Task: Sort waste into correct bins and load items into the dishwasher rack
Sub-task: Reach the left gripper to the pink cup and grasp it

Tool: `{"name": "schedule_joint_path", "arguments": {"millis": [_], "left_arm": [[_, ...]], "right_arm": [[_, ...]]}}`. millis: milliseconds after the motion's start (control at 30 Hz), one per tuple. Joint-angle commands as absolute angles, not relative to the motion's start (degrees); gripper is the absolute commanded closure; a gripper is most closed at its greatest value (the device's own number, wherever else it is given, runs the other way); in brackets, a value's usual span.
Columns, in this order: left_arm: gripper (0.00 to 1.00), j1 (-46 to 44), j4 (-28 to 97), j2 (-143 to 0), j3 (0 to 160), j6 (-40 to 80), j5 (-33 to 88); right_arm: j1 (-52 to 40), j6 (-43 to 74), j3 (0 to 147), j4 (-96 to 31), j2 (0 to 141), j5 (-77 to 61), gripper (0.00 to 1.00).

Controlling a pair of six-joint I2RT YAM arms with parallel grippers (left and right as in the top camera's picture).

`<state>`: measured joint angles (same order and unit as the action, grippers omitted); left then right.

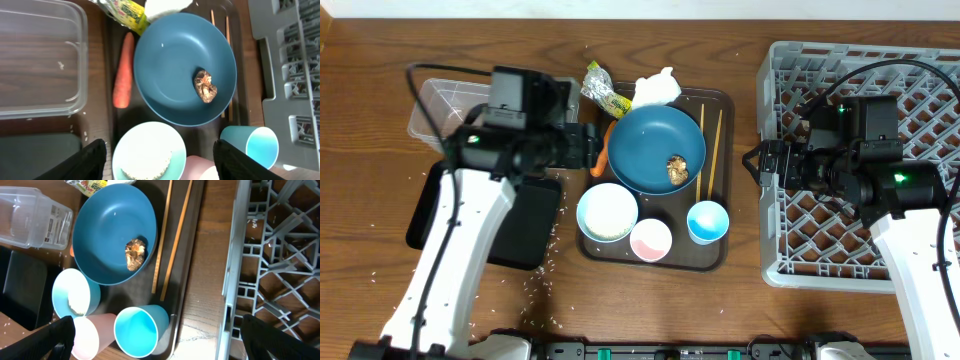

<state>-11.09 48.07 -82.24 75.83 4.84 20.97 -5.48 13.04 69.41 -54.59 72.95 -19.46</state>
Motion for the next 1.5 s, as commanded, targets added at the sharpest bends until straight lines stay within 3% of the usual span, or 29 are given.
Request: {"name": "schedule_joint_path", "arguments": {"millis": [0, 333, 667, 800, 1067, 1233, 1467], "left_arm": [[0.36, -14.50, 49.89, -85.76, 76.95, 4.86, 19.84], [0.37, -27.44, 64.58, -86.67, 76.23, 7.22, 14.02], [0.38, -35.51, 57.67, -86.70, 66.61, 15.40, 8.10], [0.47, -35.51, 53.60, -86.70, 62.67, 17.74, 8.34], [0.54, -35.51, 48.25, -86.80, 57.41, 18.37, 11.35], [0.81, -35.51, 46.52, -86.80, 57.12, 20.56, 11.40], [0.81, -35.73, 45.10, -86.85, 57.06, 20.95, 11.57]], "right_arm": [[-4.95, 13.76, 70.50, -54.98, 72.66, -18.44, 0.01], [-4.95, 14.57, 70.48, -58.48, 72.66, -18.26, 0.01], [-4.95, 14.57, 70.48, -58.46, 72.66, -18.20, 0.01], [-4.95, 14.57, 70.48, -58.48, 72.66, -18.20, 0.01], [-4.95, 14.57, 70.48, -58.48, 72.66, -18.20, 0.01], [-4.95, 14.57, 70.48, -58.48, 72.66, -18.20, 0.01], [-4.95, 14.57, 70.48, -58.50, 72.66, -18.20, 0.01]]}}
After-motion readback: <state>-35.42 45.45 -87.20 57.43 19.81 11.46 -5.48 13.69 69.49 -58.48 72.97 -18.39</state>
